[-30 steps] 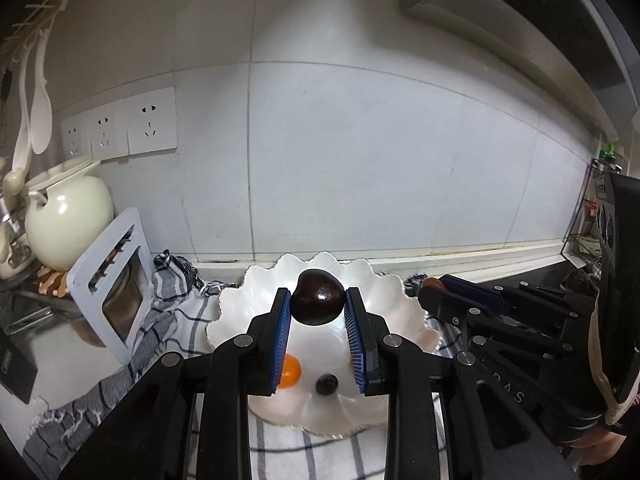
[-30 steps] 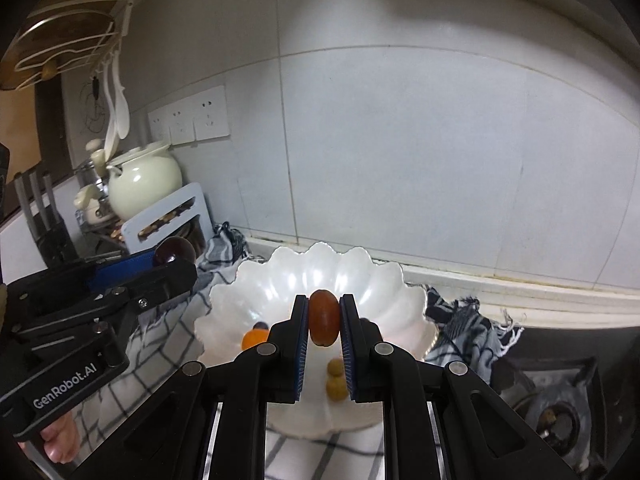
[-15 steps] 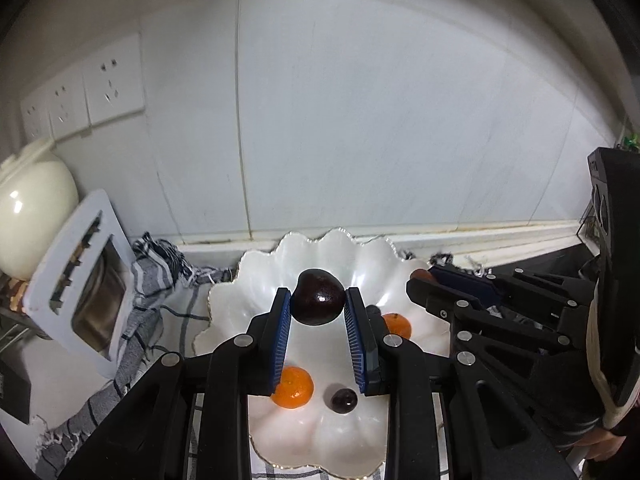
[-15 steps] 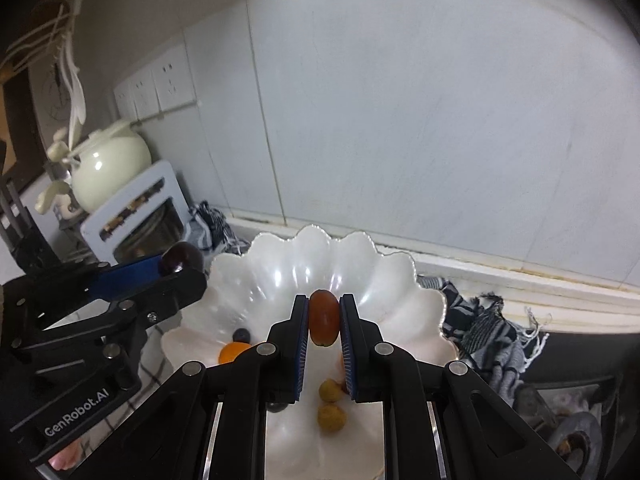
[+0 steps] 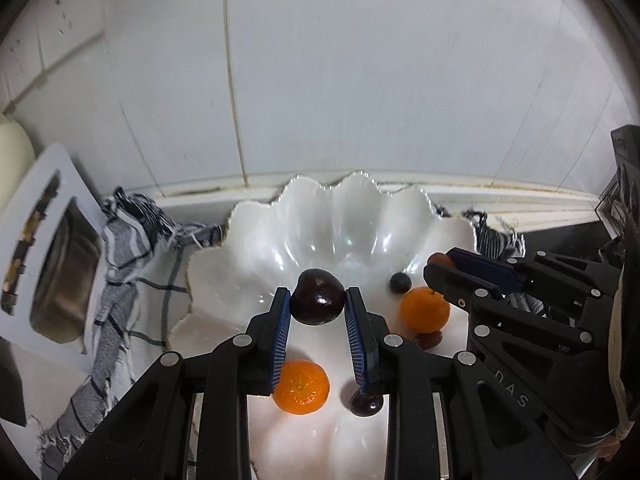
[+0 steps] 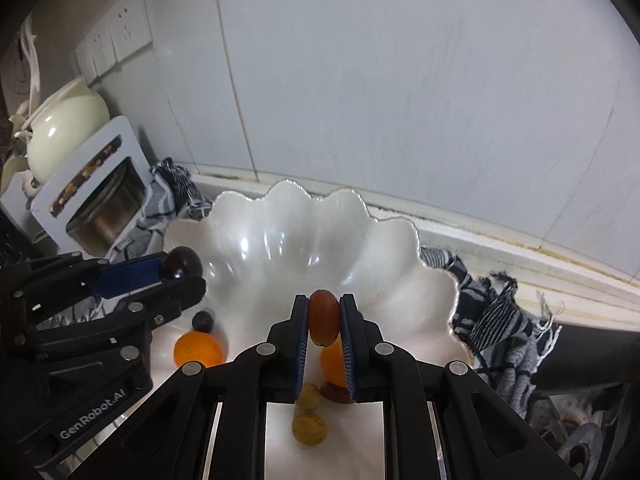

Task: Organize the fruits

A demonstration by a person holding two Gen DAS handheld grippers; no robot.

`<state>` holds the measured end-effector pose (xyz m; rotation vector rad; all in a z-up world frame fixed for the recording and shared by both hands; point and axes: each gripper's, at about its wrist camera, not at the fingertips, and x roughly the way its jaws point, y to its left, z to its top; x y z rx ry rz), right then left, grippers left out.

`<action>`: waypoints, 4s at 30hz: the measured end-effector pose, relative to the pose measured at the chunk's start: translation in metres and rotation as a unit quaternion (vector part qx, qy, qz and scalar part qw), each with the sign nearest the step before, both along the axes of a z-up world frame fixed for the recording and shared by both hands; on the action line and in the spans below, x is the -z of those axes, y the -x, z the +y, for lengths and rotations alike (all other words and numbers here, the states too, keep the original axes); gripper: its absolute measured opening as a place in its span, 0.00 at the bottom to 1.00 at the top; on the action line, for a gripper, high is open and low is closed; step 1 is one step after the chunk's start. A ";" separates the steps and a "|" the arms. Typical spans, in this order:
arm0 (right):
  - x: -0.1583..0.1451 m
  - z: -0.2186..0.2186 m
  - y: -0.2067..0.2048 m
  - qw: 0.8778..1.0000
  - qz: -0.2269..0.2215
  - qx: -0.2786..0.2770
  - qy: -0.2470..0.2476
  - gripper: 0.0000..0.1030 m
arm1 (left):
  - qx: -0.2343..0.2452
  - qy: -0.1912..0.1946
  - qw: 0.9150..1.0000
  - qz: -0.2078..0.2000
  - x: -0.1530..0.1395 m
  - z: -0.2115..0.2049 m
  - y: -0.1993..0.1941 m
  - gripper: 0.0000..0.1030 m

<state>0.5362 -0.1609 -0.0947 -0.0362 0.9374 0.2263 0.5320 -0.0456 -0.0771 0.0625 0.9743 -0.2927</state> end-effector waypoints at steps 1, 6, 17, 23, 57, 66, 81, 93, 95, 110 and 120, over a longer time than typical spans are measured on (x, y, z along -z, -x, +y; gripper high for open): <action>0.002 0.000 -0.002 1.000 0.004 0.000 0.001 0.16 | 0.000 -0.002 1.000 0.004 0.002 -0.001 -0.002 0.27; 0.011 -0.002 -0.009 1.000 0.020 0.006 -0.001 0.19 | -0.007 -0.008 1.000 0.013 0.009 0.000 -0.008 0.46; 0.010 -0.008 0.003 0.999 0.008 0.035 0.002 0.53 | -0.049 -0.053 0.997 -0.041 -0.009 0.023 0.014 0.73; -0.006 -0.006 0.033 0.997 -0.034 0.066 0.024 0.67 | -0.058 -0.068 0.992 -0.088 -0.027 0.036 0.040 0.81; -0.110 -0.047 0.342 0.967 -0.236 0.096 0.026 0.84 | -0.100 -0.037 0.960 -0.259 -0.125 0.042 0.355 1.00; -0.120 -0.055 0.420 0.963 -0.251 0.091 0.020 0.84 | -0.101 -0.027 0.952 -0.287 -0.139 0.039 0.431 1.00; -0.123 -0.073 0.516 0.960 -0.258 0.105 0.025 0.84 | -0.084 -0.016 0.949 -0.303 -0.147 0.031 0.524 1.00; -0.128 -0.079 0.554 0.956 -0.267 0.118 0.009 0.84 | -0.059 0.001 0.952 -0.301 -0.153 0.027 0.553 1.00; -0.129 -0.080 0.557 0.956 -0.266 0.122 0.006 0.84 | -0.051 0.007 0.953 -0.299 -0.155 0.026 0.555 1.00; -0.132 -0.083 0.569 0.953 -0.269 0.138 0.015 0.84 | -0.038 0.017 0.952 -0.302 -0.156 0.027 0.561 1.00; -0.133 -0.083 0.574 0.954 -0.268 0.136 0.020 0.84 | -0.043 0.018 0.950 -0.309 -0.156 0.032 0.566 1.00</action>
